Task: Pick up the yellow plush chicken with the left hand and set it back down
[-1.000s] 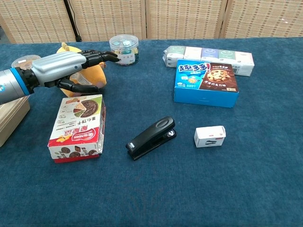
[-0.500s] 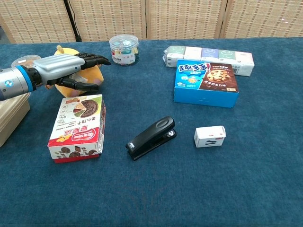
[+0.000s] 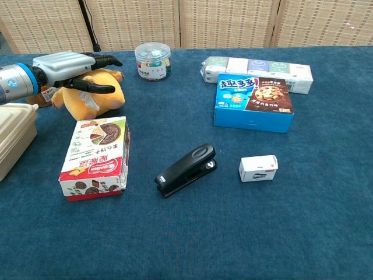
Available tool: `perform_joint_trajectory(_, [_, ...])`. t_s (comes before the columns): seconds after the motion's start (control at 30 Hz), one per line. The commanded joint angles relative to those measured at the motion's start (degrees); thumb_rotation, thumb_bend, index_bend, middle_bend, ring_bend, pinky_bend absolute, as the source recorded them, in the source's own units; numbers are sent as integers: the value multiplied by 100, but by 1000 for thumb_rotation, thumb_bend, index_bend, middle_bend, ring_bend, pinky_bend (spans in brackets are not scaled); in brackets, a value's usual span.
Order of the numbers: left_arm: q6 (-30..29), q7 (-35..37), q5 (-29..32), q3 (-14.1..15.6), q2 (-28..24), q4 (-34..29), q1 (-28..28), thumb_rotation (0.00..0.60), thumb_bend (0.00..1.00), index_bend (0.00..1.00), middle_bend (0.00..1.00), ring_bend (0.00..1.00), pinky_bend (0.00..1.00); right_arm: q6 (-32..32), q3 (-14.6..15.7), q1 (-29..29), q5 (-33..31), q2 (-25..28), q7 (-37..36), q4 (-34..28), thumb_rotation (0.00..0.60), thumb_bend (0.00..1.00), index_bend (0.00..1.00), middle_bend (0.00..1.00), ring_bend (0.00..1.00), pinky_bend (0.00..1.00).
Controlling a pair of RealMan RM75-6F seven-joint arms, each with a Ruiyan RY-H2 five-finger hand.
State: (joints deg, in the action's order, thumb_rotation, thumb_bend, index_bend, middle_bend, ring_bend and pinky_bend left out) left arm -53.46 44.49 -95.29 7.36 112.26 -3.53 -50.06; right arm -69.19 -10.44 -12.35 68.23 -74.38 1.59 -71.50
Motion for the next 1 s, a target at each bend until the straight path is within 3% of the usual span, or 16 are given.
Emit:
perform_joint_trajectory(0.03, [96, -48, 54, -51, -26, 8, -40, 0, 0, 0, 0, 0, 0, 6, 2, 0, 0, 0, -2, 2, 600, 0, 0, 0, 0, 0])
perform_joint_trajectory(0.33, [84, -19, 222, -218, -78, -27, -93, 0, 0, 0, 0, 0, 0, -7, -5, 13, -2, 15, -23, -11, 600, 0, 0, 0, 0, 0])
perform_joint_trajectory(0.63, [-563, 383, 345, -360, -262, -163, -38, 0, 0, 0, 0, 0, 0, -26, -10, 19, 22, 40, -56, -39, 600, 0, 0, 0, 0, 0])
perform_joint_trajectory(0.83, [-595, 776, 299, -309, -688, -481, 15, 43, 0, 0, 0, 0, 0, -122, 7, 39, 129, 93, -87, -159, 600, 0, 0, 0, 0, 0])
perform_joint_trajectory(1.0, [-1032, 484, 249, -269, -1182, -957, 216, 84, 0, 0, 0, 0, 0, -211, 29, 60, 230, 154, -107, -293, 600, 0, 0, 0, 0, 0])
